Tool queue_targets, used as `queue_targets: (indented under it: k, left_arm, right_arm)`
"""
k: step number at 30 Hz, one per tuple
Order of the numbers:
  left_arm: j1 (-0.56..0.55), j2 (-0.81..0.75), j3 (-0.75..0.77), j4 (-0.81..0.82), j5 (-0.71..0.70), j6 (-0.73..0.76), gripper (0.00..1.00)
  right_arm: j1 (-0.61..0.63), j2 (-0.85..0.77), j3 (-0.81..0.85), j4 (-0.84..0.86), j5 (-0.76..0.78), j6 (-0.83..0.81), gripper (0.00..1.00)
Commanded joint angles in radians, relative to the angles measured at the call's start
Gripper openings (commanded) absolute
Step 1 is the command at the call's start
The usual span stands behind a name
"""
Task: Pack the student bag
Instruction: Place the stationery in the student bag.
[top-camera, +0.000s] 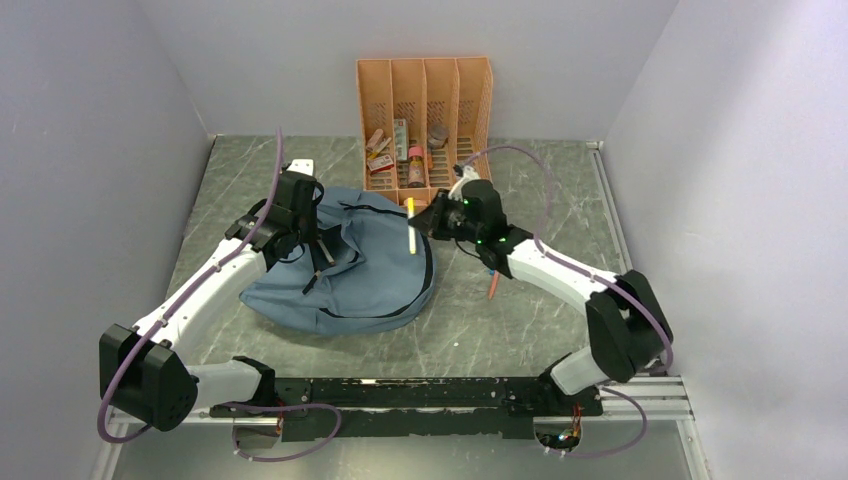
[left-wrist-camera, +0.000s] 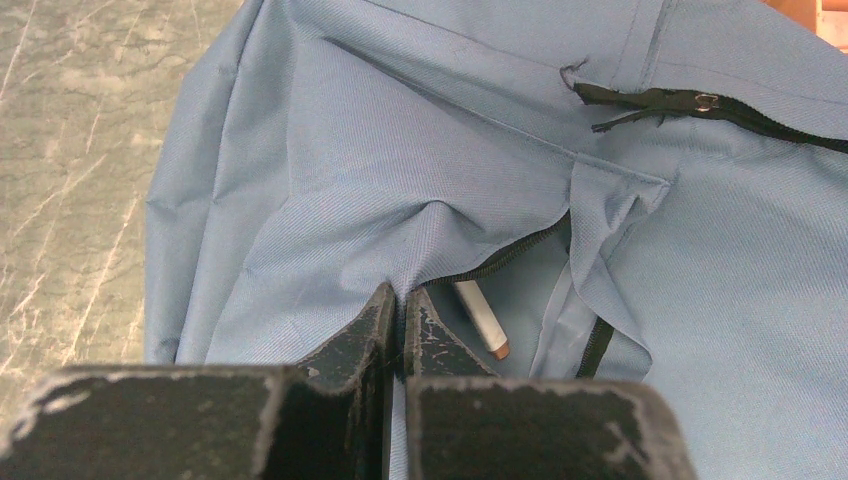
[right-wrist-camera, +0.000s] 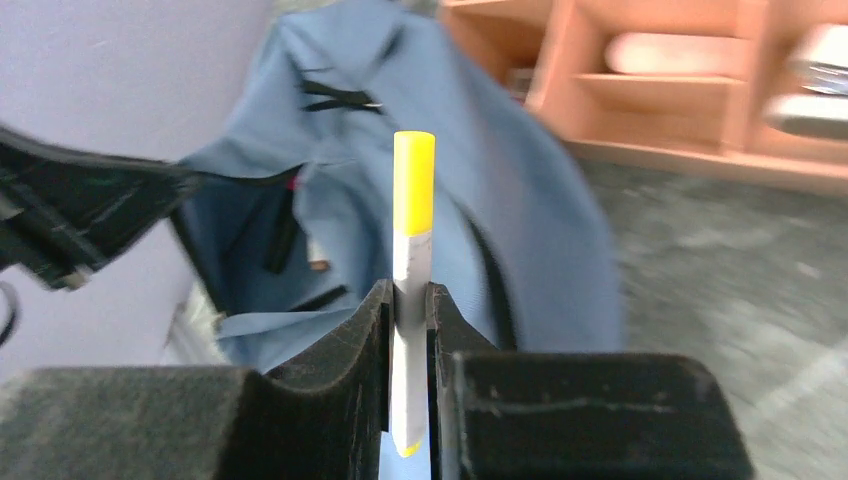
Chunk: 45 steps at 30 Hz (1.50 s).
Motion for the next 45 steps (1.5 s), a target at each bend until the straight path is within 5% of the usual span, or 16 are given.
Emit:
queue_targets:
  k: [1,11,32,45]
  left_arm:
    - [0.009,-0.017,0.021,0.056,-0.011,0.003,0.05]
    - [0.009,-0.021,0.019,0.055,-0.015,0.003,0.05]
    - [0.009,-0.028,0.017,0.054,-0.015,0.003,0.05]
    - [0.009,-0.027,0.017,0.054,-0.013,0.002,0.05]
  right_arm:
    - [0.077,0.097,0.109,0.169,-0.176,0.019,0.0]
    - [0.213,0.419,0.401,0.015,-0.4,0.069,0.0]
    - [0.235,0.736,0.846,-0.373,-0.44,0.035,0.0]
    - [0.232,0.766,0.823,-0.097,-0.352,0.213,0.0]
